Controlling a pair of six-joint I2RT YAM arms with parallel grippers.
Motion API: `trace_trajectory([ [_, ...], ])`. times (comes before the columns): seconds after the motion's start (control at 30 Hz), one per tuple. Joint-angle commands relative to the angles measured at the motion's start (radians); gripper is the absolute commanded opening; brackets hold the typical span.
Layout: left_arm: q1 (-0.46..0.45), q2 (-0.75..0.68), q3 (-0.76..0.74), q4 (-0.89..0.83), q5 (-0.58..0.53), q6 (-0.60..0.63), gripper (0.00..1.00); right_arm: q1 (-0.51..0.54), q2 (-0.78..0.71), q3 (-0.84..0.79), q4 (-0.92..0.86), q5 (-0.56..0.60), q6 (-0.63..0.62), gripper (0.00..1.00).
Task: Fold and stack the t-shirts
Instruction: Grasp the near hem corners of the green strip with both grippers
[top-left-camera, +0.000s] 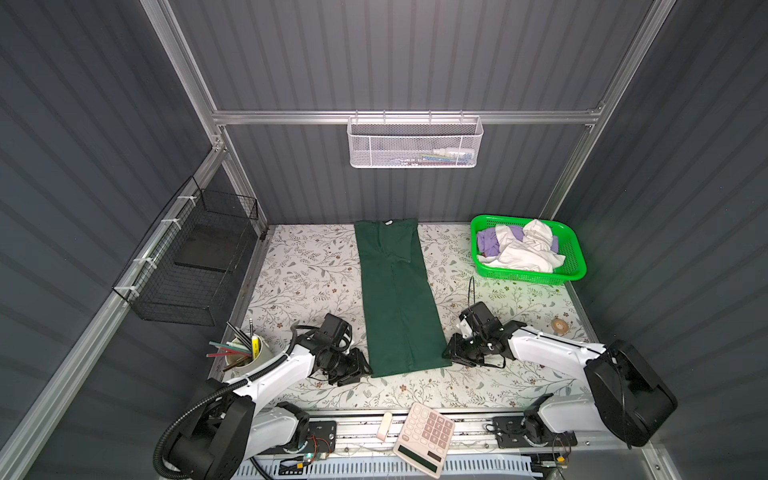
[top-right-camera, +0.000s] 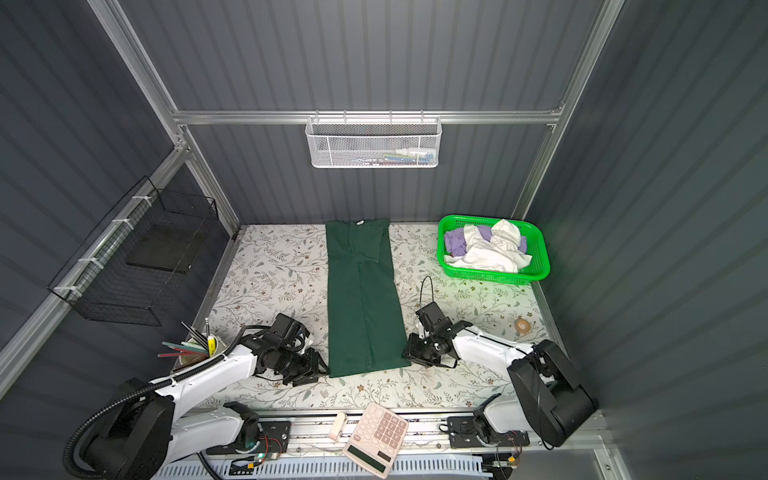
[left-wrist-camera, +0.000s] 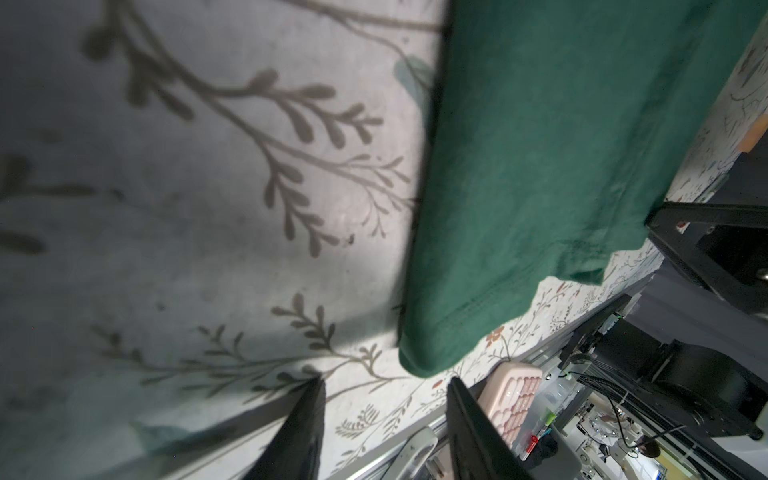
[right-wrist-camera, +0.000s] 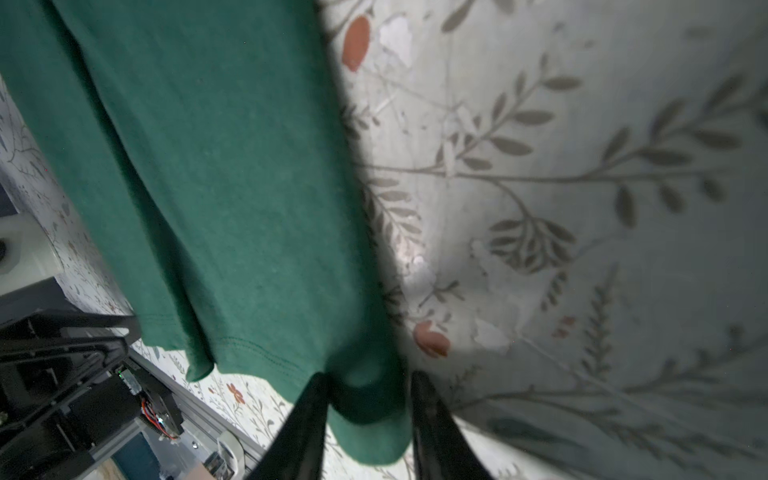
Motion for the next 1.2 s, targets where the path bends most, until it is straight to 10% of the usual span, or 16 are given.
trace_trajectory([
  [0.0, -0.032, 0.035, -0.009, 0.024, -0.034, -0.055, 0.49, 0.014, 0.018, -0.004, -0.028, 0.005, -0.004, 0.29],
  [0.3, -0.091, 0.106, 0.02, 0.069, -0.145, -0.122, 0.43, 0.024, 0.009, -0.003, -0.024, 0.001, -0.009, 0.08],
  [0.53, -0.095, 0.075, 0.013, 0.025, -0.208, -0.107, 0.0, 0.03, -0.003, 0.0, 0.001, 0.001, 0.004, 0.0],
  [1.17, -0.13, -0.252, 0.058, -0.231, -0.177, -0.017, 0.0, 0.288, -0.381, -0.111, -0.137, 0.134, 0.217, 0.0],
])
